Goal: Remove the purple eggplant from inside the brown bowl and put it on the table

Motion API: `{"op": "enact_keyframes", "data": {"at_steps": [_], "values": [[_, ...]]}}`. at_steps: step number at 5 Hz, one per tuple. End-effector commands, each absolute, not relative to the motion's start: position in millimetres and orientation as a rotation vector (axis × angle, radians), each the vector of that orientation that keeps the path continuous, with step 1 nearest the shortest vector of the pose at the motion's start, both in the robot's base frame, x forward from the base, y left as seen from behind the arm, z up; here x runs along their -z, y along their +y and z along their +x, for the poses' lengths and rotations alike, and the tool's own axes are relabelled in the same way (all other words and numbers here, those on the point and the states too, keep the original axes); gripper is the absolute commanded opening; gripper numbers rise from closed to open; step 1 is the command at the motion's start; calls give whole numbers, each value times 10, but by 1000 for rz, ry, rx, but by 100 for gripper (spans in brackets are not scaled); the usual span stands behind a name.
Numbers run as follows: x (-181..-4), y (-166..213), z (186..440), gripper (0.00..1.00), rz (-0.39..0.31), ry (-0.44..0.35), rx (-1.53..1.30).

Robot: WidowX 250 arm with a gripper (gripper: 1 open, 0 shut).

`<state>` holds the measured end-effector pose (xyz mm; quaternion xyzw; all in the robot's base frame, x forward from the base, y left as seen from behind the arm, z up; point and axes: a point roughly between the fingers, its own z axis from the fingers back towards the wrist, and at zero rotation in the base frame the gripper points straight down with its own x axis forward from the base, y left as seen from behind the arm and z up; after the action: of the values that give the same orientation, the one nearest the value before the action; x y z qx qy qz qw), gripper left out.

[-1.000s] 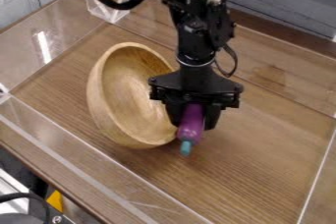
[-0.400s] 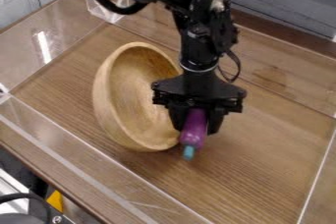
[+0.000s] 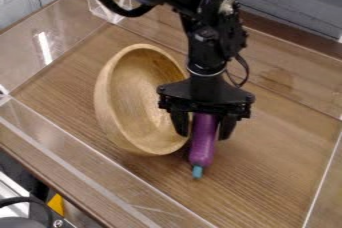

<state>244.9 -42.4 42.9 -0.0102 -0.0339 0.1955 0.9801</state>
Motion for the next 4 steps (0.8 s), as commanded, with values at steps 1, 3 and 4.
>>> {"op": "enact_keyframes", "data": {"at_steps": [1, 3, 4], "values": [[-488, -445, 2473, 100, -29, -84, -391], [-508, -450, 2466, 100, -35, -79, -399], [-515, -452, 2464, 100, -37, -77, -403]]}}
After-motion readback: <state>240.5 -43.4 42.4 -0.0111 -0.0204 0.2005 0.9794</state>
